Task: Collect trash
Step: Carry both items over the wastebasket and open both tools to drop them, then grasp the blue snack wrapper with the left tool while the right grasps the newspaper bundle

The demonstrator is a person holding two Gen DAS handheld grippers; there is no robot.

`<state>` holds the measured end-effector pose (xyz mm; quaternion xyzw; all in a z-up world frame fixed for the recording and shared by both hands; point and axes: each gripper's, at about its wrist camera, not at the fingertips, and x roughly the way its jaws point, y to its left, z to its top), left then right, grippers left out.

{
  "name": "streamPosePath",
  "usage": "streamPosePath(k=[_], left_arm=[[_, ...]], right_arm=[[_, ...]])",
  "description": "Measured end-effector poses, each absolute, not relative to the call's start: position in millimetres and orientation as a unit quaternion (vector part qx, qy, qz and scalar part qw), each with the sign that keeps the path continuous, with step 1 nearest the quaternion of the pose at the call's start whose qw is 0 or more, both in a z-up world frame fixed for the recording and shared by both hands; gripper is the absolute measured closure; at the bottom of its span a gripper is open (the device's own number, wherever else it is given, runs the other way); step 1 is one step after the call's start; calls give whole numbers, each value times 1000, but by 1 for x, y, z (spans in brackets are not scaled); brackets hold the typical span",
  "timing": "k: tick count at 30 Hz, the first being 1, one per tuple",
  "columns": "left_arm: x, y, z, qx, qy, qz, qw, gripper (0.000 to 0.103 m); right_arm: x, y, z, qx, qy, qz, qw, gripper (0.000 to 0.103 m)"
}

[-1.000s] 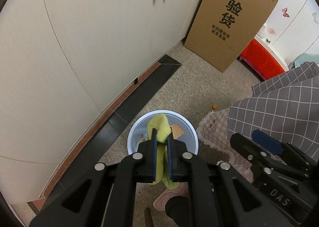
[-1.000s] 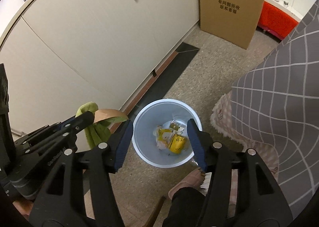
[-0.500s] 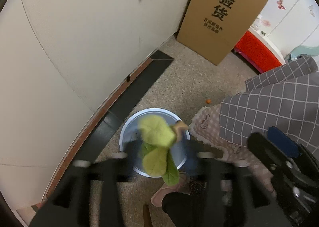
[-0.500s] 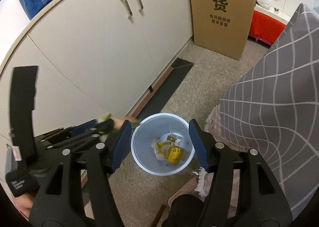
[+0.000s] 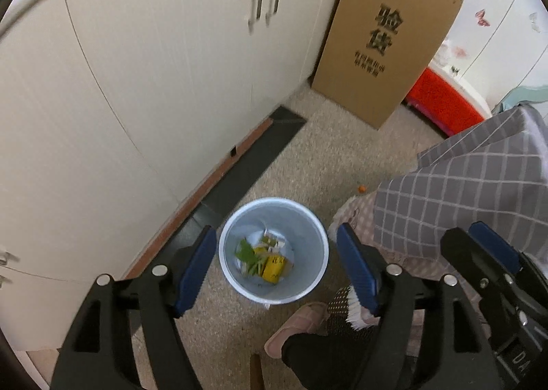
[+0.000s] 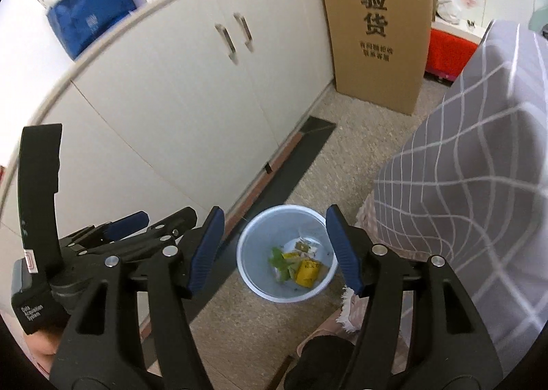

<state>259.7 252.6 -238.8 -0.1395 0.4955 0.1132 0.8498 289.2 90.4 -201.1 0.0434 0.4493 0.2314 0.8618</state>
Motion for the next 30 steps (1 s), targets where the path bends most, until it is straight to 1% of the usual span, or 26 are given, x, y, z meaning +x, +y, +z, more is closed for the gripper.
streamPosePath(k=[3, 7, 10, 14, 20, 23, 26, 30], left_arm=[[249, 246, -205, -137, 461, 116, 869, 28], [240, 227, -160, -128, 418, 109, 893, 27], [239, 197, -125, -109, 390, 80, 911, 26], [249, 149, -92, -92, 376, 21, 922, 24], [280, 42, -58, -52, 377, -87, 921, 23], [294, -16, -56, -24, 385, -127, 914, 23], [308, -57, -62, -2, 400, -155, 903, 23], [339, -106, -77, -4, 433, -189, 881, 23]], right_arm=[[280, 78, -174, 61, 423, 240, 872, 41], [269, 49, -127, 78, 377, 240, 891, 39], [259, 18, -95, 83, 341, 229, 908, 38], [251, -39, -62, 82, 303, 184, 931, 36], [249, -141, -48, 108, 279, 95, 949, 34], [246, -199, -52, 134, 277, 44, 951, 34], [248, -249, -64, 168, 283, 3, 944, 34], [251, -296, -82, 200, 290, -32, 935, 34]])
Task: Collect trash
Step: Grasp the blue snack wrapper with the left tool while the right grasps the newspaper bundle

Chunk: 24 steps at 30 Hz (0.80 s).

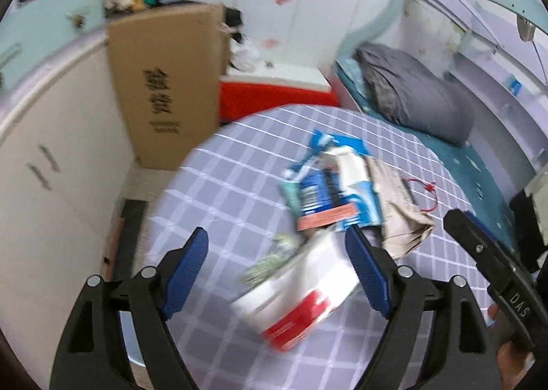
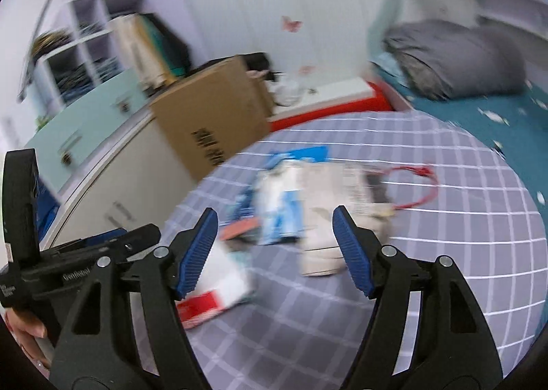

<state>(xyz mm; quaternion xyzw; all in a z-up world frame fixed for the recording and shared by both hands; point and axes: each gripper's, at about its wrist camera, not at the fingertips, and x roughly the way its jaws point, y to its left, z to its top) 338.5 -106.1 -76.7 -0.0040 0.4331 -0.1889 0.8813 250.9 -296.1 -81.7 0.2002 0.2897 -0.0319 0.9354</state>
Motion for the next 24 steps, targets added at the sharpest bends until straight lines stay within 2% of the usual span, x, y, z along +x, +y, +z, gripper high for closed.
streamPosePath(k=[6, 16, 17, 18, 20, 24], left_arm=[[376, -142, -94, -7, 453, -196, 870, 23], [401, -161, -126, -22, 477, -200, 855, 23], [402, -162, -128, -24, 478, -202, 854, 28], [403, -163, -132, -26, 480, -204, 853, 39], [406, -161, -137, -37, 491, -209, 845, 52], [405, -156, -139, -52, 485, -213, 847, 58]], right_arm=[[267, -340, -109, 236, 307, -48, 921, 34], [289, -356, -141, 271, 344, -46, 898, 34], [290, -355, -143, 274, 346, -45, 896, 34], [291, -355, -145, 273, 348, -47, 896, 34], [292, -355, -147, 269, 351, -48, 896, 34], [294, -351, -149, 251, 366, -63, 894, 34]])
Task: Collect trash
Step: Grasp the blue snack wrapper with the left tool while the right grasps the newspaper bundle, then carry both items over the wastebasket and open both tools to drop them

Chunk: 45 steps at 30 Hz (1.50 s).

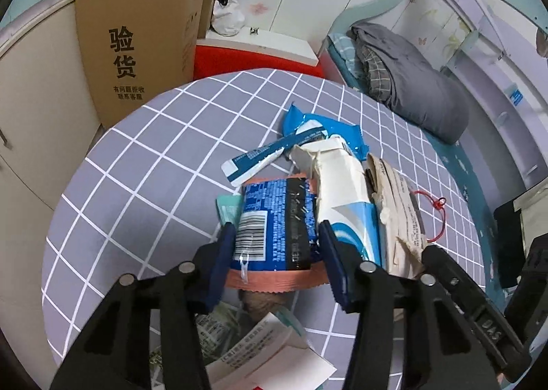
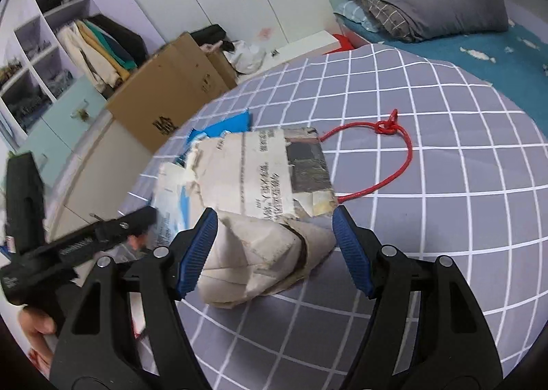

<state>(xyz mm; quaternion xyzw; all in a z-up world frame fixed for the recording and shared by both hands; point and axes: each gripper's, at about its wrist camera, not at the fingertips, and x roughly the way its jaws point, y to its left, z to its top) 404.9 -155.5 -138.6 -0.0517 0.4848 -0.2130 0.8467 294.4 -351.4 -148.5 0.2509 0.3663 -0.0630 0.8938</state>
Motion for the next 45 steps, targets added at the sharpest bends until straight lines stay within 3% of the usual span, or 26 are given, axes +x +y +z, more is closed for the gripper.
streamPosePath(k=[2, 3, 6, 12, 24, 32, 45], left_arm=[[403, -152, -137, -56, 479, -206, 851, 60], [402, -151, -136, -59, 478, -207, 851, 61], [398, -146, -132, -66, 473, -206, 854, 62], [387, -128, -112, -90, 446, -203, 867, 63], [343, -76, -56, -109, 377, -207, 896, 63], [313, 0, -40, -132, 348, -179, 911, 63], [261, 197, -93, -165, 356, -30, 919, 63]], right_arm=[[295, -350, -151, 241, 369, -71, 895, 35], [295, -347, -150, 227, 373, -81, 896, 43], [294, -348, -151, 223, 372, -79, 898, 54], [277, -342, -128, 199, 324, -87, 921, 61], [254, -307, -59, 176, 257, -59, 948, 62], [256, -219, -34, 136, 254, 15, 957, 62], [272, -7, -85, 73, 330, 177, 925, 62]])
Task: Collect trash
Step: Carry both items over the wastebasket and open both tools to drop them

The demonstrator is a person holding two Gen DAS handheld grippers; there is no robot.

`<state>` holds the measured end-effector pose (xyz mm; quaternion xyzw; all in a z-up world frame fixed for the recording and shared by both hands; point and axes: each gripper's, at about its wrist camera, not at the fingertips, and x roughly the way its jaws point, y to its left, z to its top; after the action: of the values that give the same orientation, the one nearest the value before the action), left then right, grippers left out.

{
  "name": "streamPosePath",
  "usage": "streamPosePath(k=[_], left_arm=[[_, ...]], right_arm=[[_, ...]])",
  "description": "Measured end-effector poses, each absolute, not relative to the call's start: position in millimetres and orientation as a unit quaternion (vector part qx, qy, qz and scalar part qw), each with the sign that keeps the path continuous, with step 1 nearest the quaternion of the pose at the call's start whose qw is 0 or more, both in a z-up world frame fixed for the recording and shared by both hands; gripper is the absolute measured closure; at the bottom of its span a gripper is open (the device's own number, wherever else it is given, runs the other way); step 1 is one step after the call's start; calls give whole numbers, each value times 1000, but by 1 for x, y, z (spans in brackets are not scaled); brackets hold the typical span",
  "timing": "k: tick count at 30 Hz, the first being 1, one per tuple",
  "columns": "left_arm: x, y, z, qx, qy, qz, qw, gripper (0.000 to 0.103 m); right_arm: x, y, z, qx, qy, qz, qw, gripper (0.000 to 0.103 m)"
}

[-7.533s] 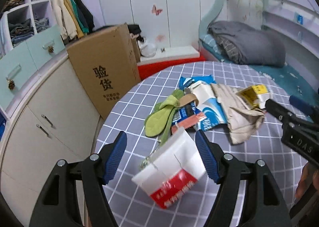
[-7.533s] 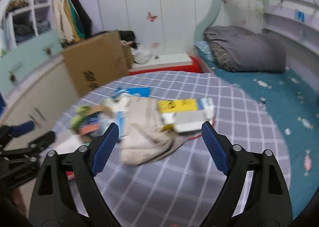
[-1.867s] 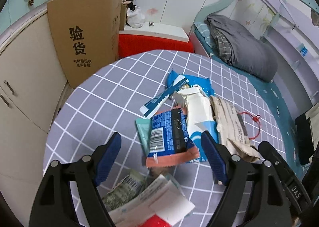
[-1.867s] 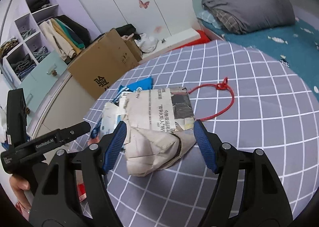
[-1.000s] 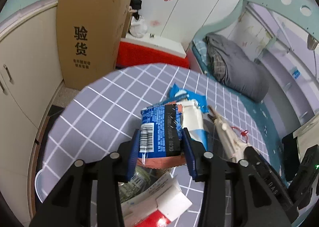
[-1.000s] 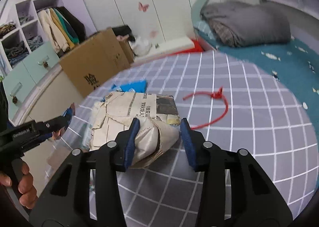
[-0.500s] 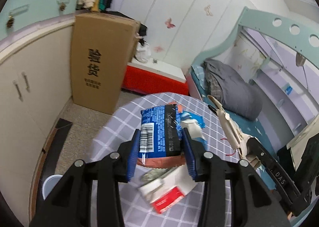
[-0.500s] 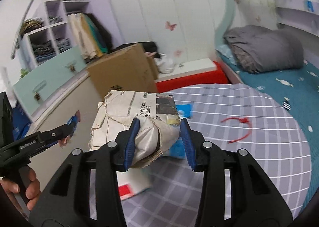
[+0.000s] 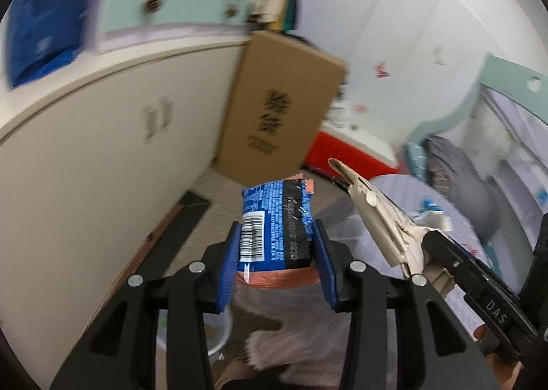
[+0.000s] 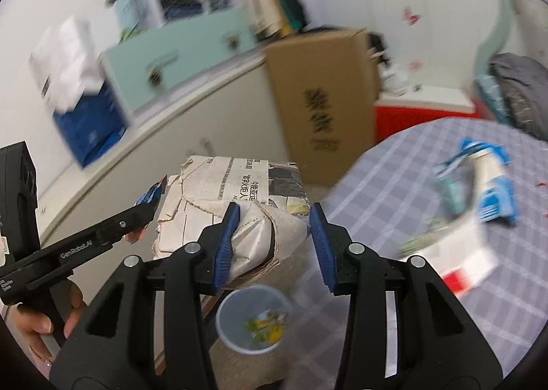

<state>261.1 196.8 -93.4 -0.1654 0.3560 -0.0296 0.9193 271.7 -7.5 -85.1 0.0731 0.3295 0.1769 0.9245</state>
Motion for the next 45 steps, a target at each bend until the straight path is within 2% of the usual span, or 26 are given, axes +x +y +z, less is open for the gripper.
streamPosePath(k=[9, 15, 22, 23, 24, 25, 26, 33, 45], left_arm=[[253, 273, -185, -203, 424, 43, 882, 63], [251, 291, -253, -222, 475, 68, 849, 63], [253, 300, -302, -226, 509, 91, 826, 63], [254, 303, -306, -226, 510, 97, 825, 63], [254, 307, -310, -226, 511, 106, 822, 63], [256, 307, -311, -228, 513, 110, 820, 63], [257, 310, -315, -232, 516, 113, 816, 63], [256, 312, -332, -232, 531, 112, 808, 63], [268, 286, -335, -218, 543, 86, 806, 63]], right_arm=[[281, 84, -173, 16, 414, 203, 887, 62], [289, 116, -243, -21, 480, 196, 855, 62], [301, 136, -291, -22, 518, 198, 832, 59], [304, 138, -296, -17, 523, 201, 828, 54], [307, 138, -304, -10, 533, 203, 821, 42], [310, 138, -310, -5, 539, 203, 817, 34], [311, 139, -315, -2, 543, 202, 815, 32], [309, 134, -326, -7, 545, 187, 817, 31], [305, 112, -296, 18, 511, 178, 841, 28]])
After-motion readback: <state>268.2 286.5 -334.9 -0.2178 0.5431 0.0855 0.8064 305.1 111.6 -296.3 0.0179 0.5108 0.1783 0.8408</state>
